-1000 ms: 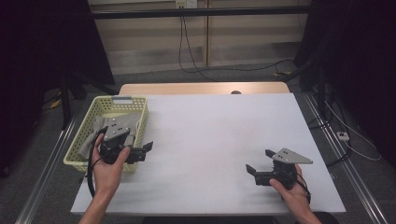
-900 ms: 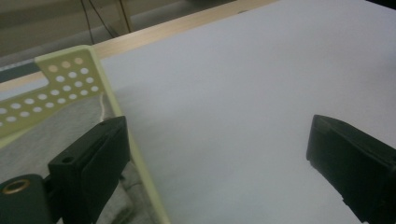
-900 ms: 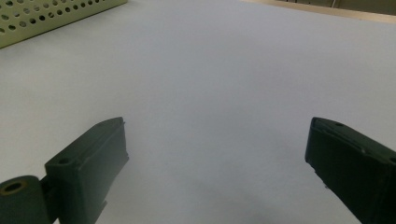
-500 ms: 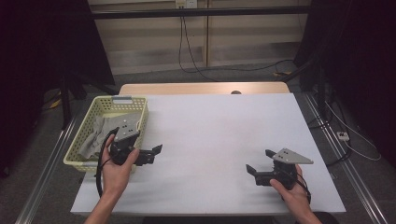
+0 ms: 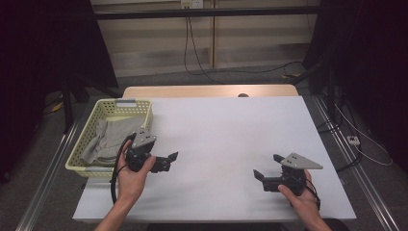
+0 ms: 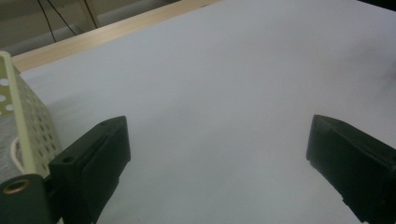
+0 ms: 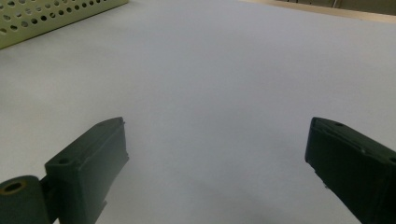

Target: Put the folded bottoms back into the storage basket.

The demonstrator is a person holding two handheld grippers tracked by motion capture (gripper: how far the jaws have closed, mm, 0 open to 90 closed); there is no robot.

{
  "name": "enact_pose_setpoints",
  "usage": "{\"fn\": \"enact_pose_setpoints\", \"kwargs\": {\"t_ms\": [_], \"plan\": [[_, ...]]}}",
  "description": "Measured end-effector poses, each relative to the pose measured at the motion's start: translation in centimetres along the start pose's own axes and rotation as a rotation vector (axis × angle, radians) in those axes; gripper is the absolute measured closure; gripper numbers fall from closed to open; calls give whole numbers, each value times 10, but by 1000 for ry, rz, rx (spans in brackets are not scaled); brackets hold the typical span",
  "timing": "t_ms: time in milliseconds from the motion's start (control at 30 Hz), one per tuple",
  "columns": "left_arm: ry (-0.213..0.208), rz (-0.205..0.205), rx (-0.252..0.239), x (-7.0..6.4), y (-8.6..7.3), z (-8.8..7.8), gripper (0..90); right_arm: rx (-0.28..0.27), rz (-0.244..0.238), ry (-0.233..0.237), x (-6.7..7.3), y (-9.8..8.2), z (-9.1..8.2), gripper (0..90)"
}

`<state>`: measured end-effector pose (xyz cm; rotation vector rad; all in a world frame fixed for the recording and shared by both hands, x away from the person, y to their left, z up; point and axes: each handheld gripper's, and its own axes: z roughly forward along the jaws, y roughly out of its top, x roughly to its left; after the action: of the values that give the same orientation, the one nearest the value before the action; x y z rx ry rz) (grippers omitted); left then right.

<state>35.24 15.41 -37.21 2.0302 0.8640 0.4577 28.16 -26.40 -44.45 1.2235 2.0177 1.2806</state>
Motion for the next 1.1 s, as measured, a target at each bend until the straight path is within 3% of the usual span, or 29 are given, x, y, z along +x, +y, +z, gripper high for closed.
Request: {"fn": "enact_pose_setpoints", "kwargs": {"t_ms": [300,633,867,967,1100], "plan": [[-20,20,23,-11,-4,14,64,1,0,1,0,0,0,54],[-39,36,60,-18,-20,27,64,3,-1,2,0,0,0,54],[-62,20,73,-21,-34,33,63,2,1,1,0,0,0,54],[-55,28,83,-25,-40,35,63,1,-3,1,0,0,0,53],[-56,10,86,-27,-50,37,62,-1,-3,1,0,0,-1,53]]}}
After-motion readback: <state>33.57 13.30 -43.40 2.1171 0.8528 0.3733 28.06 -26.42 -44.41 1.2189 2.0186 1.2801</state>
